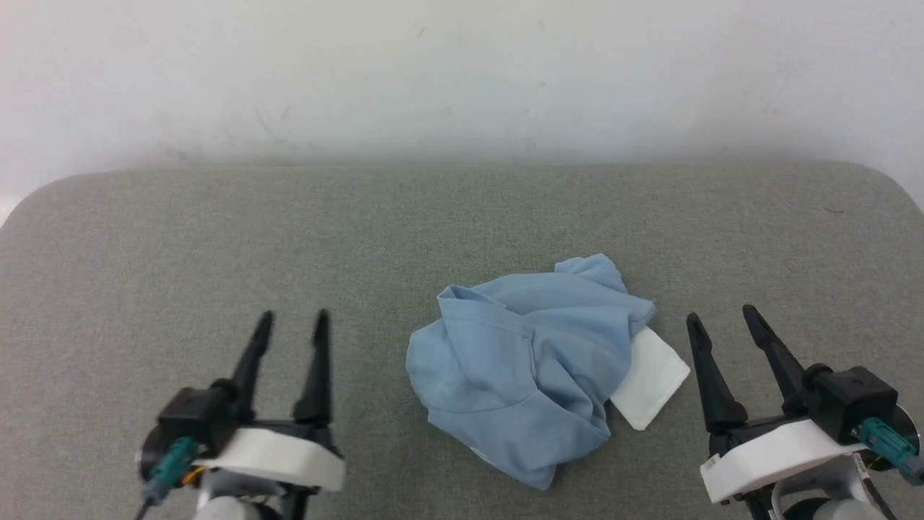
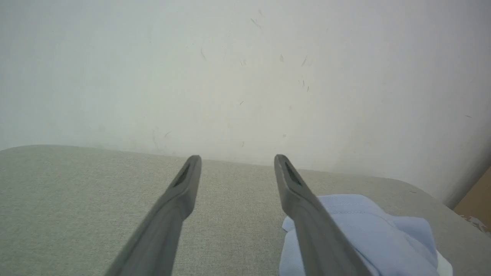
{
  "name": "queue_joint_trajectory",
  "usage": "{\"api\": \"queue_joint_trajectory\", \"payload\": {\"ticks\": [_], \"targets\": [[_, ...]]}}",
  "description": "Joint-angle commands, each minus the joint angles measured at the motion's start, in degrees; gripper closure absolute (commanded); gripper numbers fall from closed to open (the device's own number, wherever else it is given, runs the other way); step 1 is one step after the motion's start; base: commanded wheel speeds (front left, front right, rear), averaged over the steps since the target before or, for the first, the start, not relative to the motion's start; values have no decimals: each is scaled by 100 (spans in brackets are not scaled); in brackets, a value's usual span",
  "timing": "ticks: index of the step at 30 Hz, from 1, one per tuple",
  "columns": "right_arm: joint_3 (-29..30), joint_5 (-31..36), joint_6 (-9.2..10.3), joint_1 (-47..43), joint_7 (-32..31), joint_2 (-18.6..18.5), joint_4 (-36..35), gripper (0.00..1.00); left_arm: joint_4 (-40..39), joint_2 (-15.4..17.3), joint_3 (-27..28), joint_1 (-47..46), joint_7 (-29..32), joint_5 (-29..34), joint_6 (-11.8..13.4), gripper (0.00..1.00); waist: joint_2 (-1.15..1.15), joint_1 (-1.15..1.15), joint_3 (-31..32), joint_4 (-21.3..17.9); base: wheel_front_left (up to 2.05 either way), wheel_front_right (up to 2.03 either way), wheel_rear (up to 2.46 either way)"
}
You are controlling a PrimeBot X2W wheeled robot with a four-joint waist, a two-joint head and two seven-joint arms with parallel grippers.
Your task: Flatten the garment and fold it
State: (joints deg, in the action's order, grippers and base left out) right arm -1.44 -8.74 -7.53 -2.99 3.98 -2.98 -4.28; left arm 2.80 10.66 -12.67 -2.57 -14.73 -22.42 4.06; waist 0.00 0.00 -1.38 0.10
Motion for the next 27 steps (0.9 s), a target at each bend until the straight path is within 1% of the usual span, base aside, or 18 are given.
{"api": "queue_joint_trajectory", "payload": {"ticks": [1,6,9,17,21,23,24,25,26,27], "targets": [[15,-8,4,-77,-36,11,-7,0,-19,62,73,88,-26,-35,43,0,0,0,0,-3,0,0,0],[6,-6,4,-112,-114,11,-16,0,-35,229,454,290,-27,-79,134,0,0,0,4,-31,0,0,0],[-227,-48,4,-83,-351,11,80,0,-91,267,540,378,-27,-66,163,0,0,0,1,-35,0,0,0],[-1518,-248,4,370,-1760,11,590,0,-152,186,475,397,-27,-55,139,0,0,0,-42,145,0,0,0],[-2008,-376,4,715,-2181,-28,828,0,-144,106,430,345,-27,-63,100,0,0,0,-91,239,0,0,0],[-2161,-454,4,854,-2365,-60,1009,0,-126,73,411,324,-27,-57,76,0,0,0,-96,280,0,0,0],[-2246,-544,4,908,-2462,-63,1087,17,-111,57,408,315,-27,-60,62,0,0,0,-96,300,0,0,0],[-2318,-585,4,968,-2515,-92,1132,69,-93,46,411,306,-27,-65,44,0,0,0,-94,319,0,0,0],[-2369,-627,4,1018,-2539,-110,1159,100,-78,36,417,297,-27,-66,29,0,0,0,-92,332,0,0,0],[-2420,-696,4,1056,-2554,-120,1170,100,-70,25,422,292,-27,-61,19,0,0,0,-88,344,0,0,0]]}}
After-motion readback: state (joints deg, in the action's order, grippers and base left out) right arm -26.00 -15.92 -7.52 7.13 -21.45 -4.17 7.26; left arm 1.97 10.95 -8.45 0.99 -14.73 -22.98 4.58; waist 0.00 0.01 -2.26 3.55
